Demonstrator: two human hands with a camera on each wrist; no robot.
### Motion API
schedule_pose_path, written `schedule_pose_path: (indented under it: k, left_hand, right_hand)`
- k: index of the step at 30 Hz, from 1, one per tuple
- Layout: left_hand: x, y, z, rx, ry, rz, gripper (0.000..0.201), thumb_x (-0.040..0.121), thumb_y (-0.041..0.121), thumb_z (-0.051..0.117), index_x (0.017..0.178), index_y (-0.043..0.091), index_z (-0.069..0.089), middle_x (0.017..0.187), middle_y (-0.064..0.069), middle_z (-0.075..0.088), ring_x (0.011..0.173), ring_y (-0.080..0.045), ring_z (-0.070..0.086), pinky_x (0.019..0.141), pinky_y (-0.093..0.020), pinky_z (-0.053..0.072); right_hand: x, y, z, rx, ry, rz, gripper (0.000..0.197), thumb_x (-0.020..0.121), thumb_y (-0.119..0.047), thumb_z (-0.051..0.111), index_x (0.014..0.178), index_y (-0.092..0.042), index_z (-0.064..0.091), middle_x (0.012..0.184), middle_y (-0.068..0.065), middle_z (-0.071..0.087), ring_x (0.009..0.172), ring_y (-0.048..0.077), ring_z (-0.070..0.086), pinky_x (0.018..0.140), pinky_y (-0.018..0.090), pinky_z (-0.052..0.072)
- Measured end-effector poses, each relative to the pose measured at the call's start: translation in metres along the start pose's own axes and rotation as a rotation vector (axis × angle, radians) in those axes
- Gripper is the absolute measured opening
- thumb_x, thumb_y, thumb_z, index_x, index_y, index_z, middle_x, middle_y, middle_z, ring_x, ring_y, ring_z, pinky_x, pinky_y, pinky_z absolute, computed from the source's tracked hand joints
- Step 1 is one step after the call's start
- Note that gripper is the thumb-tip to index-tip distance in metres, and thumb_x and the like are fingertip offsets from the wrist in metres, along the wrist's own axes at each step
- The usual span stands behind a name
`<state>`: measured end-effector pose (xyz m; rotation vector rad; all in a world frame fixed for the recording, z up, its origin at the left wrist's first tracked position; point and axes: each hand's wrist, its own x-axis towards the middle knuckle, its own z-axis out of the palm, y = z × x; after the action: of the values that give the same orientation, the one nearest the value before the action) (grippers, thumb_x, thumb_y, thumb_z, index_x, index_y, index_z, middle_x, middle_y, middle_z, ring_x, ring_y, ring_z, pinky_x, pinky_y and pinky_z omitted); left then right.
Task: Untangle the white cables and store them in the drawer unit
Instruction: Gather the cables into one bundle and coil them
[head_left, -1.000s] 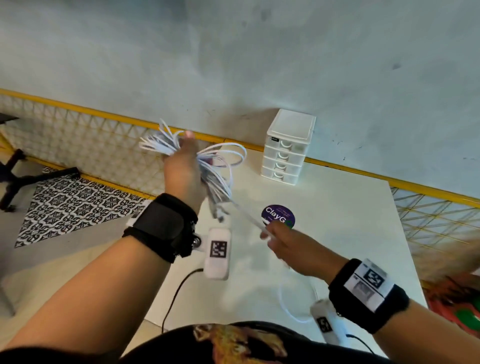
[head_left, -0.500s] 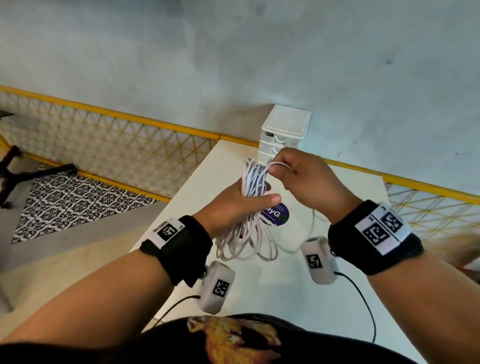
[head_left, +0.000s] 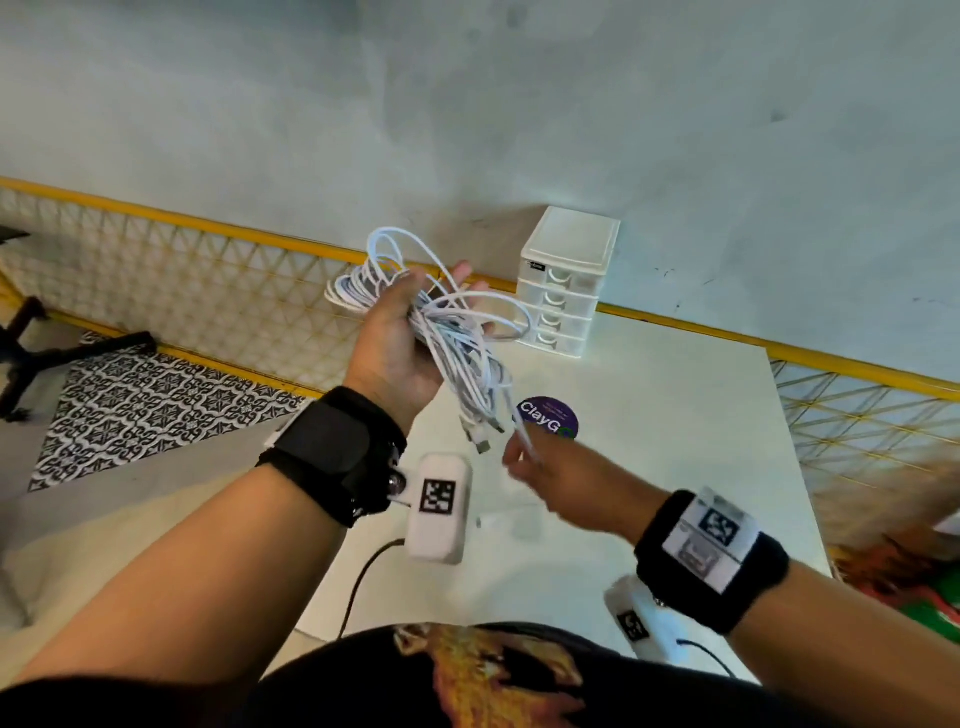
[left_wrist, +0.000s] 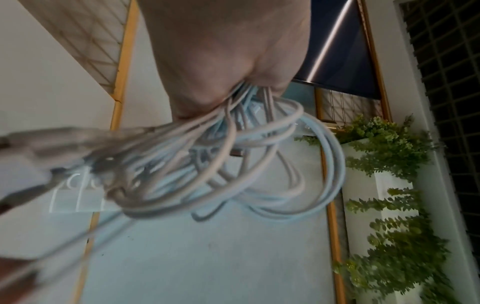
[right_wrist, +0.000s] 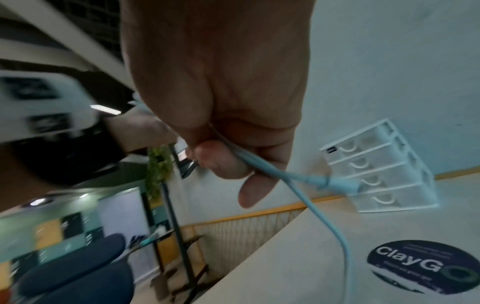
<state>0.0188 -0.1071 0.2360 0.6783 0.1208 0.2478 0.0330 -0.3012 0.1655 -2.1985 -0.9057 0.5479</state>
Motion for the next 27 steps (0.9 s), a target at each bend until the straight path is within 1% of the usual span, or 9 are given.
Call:
schedule_pose_path:
  k: [4, 7, 9, 13, 17, 20, 22, 24, 27]
  left_hand:
    - [0.008, -0.014, -0.002, 0.252, 0.285, 0.166, 0.012, 0.097, 0.029, 0.056, 0.091, 0.020, 0.051, 0.076, 0.003, 0.057, 0.067, -0.013, 0.055, 0.070, -0.034, 0.048]
    - [0.011, -0.025, -0.014, 0.674, 0.311, 0.430, 0.032, 0.088, 0.031, 0.067, 0.112, 0.037, 0.046, 0.111, 0.003, 0.065, 0.098, -0.012, 0.065, 0.090, -0.033, 0.052]
    - [0.009, -0.031, -0.019, 0.891, 0.220, 0.469, 0.045, 0.082, 0.036, 0.070, 0.119, 0.031, 0.045, 0.119, 0.002, 0.064, 0.104, -0.010, 0.063, 0.092, -0.029, 0.050]
    - [-0.004, -0.044, -0.011, 0.967, 0.033, 0.317, 0.048, 0.081, 0.058, 0.061, 0.093, 0.012, 0.054, 0.077, 0.001, 0.057, 0.071, -0.012, 0.055, 0.070, -0.034, 0.046]
    - [-0.018, -0.054, 0.005, 0.520, -0.197, -0.004, 0.064, 0.084, 0.057, 0.057, 0.121, 0.005, 0.060, 0.117, -0.020, 0.067, 0.113, -0.030, 0.064, 0.099, -0.045, 0.050]
    - [-0.019, -0.052, 0.005, 0.409, -0.276, -0.133, 0.036, 0.088, 0.045, 0.054, 0.101, 0.017, 0.072, 0.103, -0.011, 0.071, 0.094, -0.024, 0.069, 0.088, -0.038, 0.053]
    - [-0.015, -0.047, 0.003, 0.369, -0.274, -0.174, 0.025, 0.093, 0.033, 0.056, 0.099, 0.015, 0.071, 0.095, -0.012, 0.069, 0.083, -0.025, 0.069, 0.082, -0.039, 0.053]
    - [-0.008, -0.043, 0.002, 0.342, -0.203, -0.211, 0.020, 0.094, 0.024, 0.055, 0.099, 0.008, 0.066, 0.086, -0.013, 0.068, 0.073, -0.026, 0.068, 0.075, -0.037, 0.054]
    - [0.008, -0.038, 0.002, 0.344, -0.100, -0.217, 0.024, 0.097, 0.014, 0.050, 0.076, 0.007, 0.060, 0.061, -0.004, 0.062, 0.053, -0.016, 0.063, 0.055, -0.025, 0.052]
  right_hand:
    - [-0.020, -0.015, 0.001, -0.436, -0.187, -0.042, 0.022, 0.098, -0.016, 0.045, 0.119, -0.022, 0.044, 0.110, -0.005, 0.066, 0.096, 0.018, 0.060, 0.076, 0.031, 0.045]
    - [-0.034, -0.036, -0.022, -0.663, -0.139, -0.184, 0.037, 0.093, -0.005, 0.044, 0.125, -0.024, 0.049, 0.117, -0.009, 0.065, 0.103, 0.012, 0.063, 0.080, 0.032, 0.049]
    - [-0.035, -0.054, -0.041, -0.652, -0.004, -0.379, 0.035, 0.091, -0.007, 0.055, 0.118, -0.027, 0.059, 0.109, -0.011, 0.067, 0.093, 0.005, 0.065, 0.080, 0.032, 0.048]
    - [-0.010, -0.069, -0.072, -0.207, 0.242, -0.379, 0.011, 0.082, -0.018, 0.068, 0.082, -0.028, 0.067, 0.082, -0.015, 0.067, 0.077, 0.002, 0.063, 0.073, 0.026, 0.046]
    - [0.015, -0.063, -0.067, 0.250, 0.363, -0.225, 0.024, 0.071, -0.006, 0.079, 0.073, -0.021, 0.061, 0.071, -0.012, 0.063, 0.068, 0.002, 0.059, 0.069, 0.017, 0.047]
    - [0.025, -0.054, -0.058, 0.389, 0.454, -0.163, 0.041, 0.067, -0.006, 0.083, 0.084, -0.025, 0.052, 0.082, -0.003, 0.056, 0.070, 0.006, 0.053, 0.068, 0.018, 0.045]
    - [0.033, -0.048, -0.053, 0.473, 0.465, -0.091, 0.053, 0.066, -0.015, 0.086, 0.100, -0.030, 0.048, 0.104, 0.004, 0.057, 0.087, 0.011, 0.057, 0.080, 0.023, 0.050]
    - [0.039, -0.048, -0.044, 0.590, 0.332, -0.020, 0.065, 0.073, -0.024, 0.081, 0.124, -0.031, 0.041, 0.123, 0.009, 0.054, 0.106, 0.018, 0.061, 0.094, 0.035, 0.051]
    - [0.051, -0.050, -0.035, 0.965, 0.130, -0.009, 0.073, 0.078, -0.024, 0.069, 0.141, -0.024, 0.031, 0.131, 0.010, 0.056, 0.119, 0.018, 0.059, 0.102, 0.036, 0.046]
